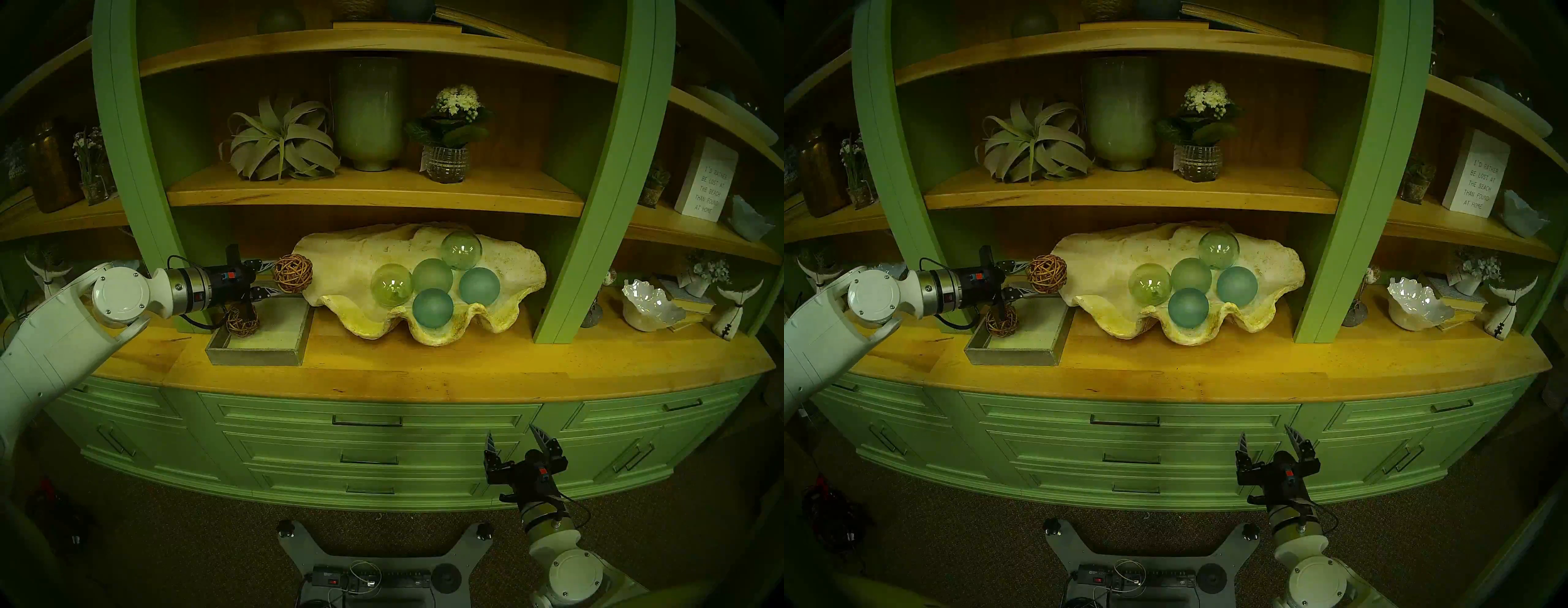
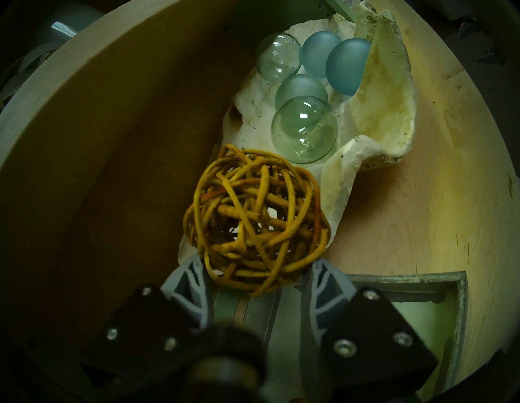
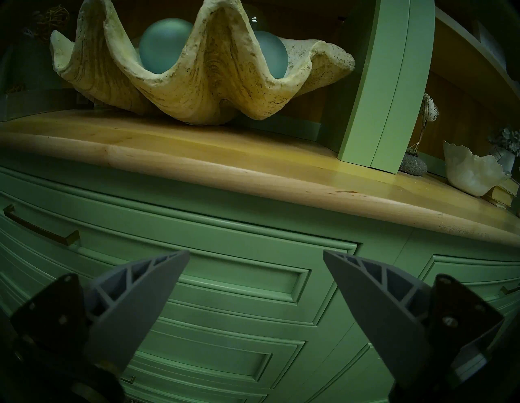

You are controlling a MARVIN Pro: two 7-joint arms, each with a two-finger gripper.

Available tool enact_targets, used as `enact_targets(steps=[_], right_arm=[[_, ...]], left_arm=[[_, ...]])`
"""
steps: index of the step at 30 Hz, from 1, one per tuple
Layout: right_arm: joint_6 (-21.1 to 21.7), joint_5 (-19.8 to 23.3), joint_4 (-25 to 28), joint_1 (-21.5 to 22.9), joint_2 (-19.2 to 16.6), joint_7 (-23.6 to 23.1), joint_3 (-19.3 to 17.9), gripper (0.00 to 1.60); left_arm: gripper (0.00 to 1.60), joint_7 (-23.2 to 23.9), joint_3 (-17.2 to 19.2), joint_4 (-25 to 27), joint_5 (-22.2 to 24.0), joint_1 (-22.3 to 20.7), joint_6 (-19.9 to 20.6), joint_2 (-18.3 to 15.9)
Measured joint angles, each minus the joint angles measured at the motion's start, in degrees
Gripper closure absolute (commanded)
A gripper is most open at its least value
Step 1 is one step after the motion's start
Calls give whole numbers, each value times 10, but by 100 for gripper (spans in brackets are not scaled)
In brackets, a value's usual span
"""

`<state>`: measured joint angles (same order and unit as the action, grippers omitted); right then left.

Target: Put wooden balls into bowl

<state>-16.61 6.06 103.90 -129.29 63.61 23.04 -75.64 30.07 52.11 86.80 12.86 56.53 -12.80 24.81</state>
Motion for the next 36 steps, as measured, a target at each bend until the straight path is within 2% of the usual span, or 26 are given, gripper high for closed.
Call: enact_targets(steps=[9,22,23,25,27,31,36], right_arm=[[0,0,0,0,0,0,0,0],[0,0,0,0,0,0,0,0],[0,0,0,0,0,0,0,0],[0,0,0,0,0,0,0,0],[0,0,0,0,0,0,0,0],[0,0,0,0,0,0,0,0],[0,0,0,0,0,0,0,0]], left_arm=[[160,57,20,-27,-46,-37,40,59],[160,146,27,-91,-88,-82,68,138],[159,152,27,-96,-91,-85,69,143],[145,163,26,-105,-98,-92,70,153],[151,173,26,-115,-106,-100,71,164],[139,185,26,-131,-116,-111,71,179],[141,201,25,-155,-131,-127,69,201]])
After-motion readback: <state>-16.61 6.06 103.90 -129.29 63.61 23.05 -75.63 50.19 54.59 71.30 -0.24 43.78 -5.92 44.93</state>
